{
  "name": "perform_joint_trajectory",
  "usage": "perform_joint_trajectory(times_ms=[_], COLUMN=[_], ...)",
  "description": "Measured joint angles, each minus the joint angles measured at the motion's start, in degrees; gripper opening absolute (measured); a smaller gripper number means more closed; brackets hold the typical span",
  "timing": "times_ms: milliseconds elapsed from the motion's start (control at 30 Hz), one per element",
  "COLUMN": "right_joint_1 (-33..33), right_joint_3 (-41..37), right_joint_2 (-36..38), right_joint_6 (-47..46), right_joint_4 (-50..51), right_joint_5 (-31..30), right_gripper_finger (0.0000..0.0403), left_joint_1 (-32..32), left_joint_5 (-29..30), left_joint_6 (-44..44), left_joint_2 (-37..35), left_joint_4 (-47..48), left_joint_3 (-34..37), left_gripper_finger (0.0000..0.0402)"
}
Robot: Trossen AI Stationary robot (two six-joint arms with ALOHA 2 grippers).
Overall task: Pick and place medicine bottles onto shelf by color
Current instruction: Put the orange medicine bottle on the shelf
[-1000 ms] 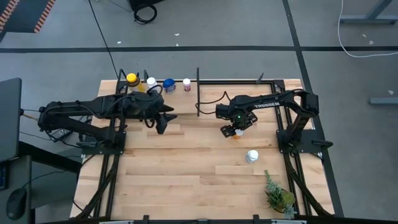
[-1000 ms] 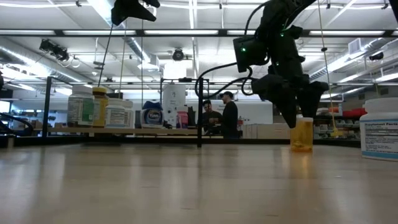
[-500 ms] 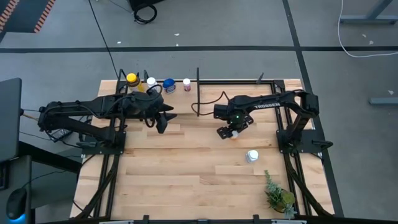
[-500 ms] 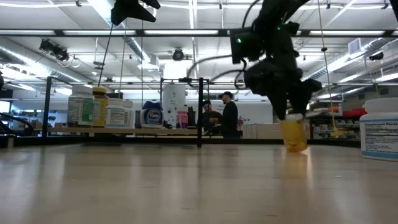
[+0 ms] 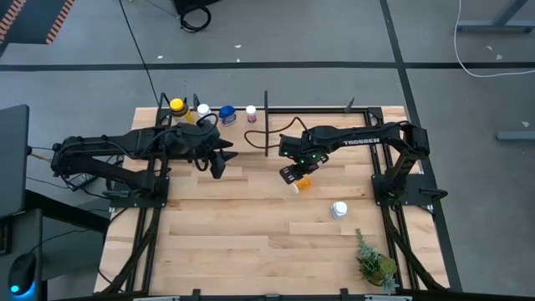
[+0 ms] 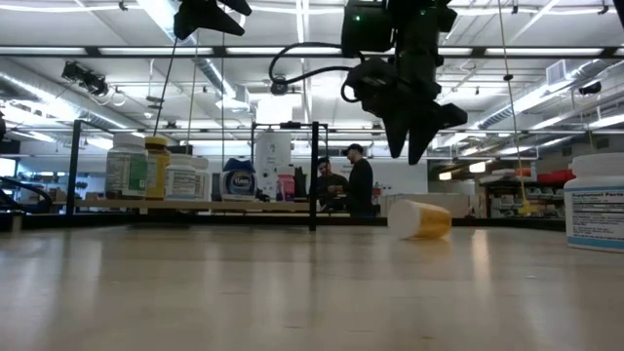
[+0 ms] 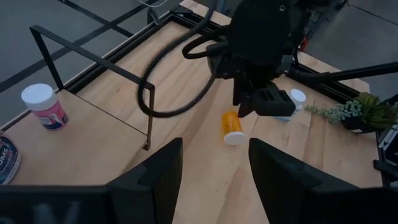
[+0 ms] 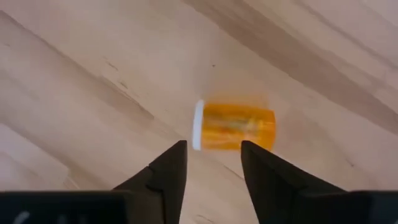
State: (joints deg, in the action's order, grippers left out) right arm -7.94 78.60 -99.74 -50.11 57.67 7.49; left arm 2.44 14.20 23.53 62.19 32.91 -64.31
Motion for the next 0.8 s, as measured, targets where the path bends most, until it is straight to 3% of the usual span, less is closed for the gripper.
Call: perform_joint_trajectory(times_ms=[167, 333, 500, 800], right_joint_1=[0.82, 3.53, 6.68, 7.08], right_joint_3=[0.01, 0.01, -0.17, -7.1], right_joint_2=[0.0, 0.0, 0.0, 0.0], right_joint_6=[6.92, 29.95, 48.96, 59.78], right_joint_4=[4.19, 7.78, 8.89, -2.29], right_joint_5=[0.22, -0.5, -5.69, -8.22], right_gripper_finger=[0.0167, 0.0206, 0.0252, 0.0275], left_joint_1=[0.0, -0.44, -0.44, -0.44], left_joint_5=[0.0, 0.0, -0.01, -0.02], left_joint_6=[1.36, 1.31, 1.08, 4.34], left_joint_2=[0.0, 0.0, 0.0, 0.0], left_joint_4=[0.0, 0.0, 0.1, 0.39], left_joint_3=[0.0, 0.0, 0.0, 0.0], left_gripper_finger=[0.019, 0.019, 0.0189, 0.0185])
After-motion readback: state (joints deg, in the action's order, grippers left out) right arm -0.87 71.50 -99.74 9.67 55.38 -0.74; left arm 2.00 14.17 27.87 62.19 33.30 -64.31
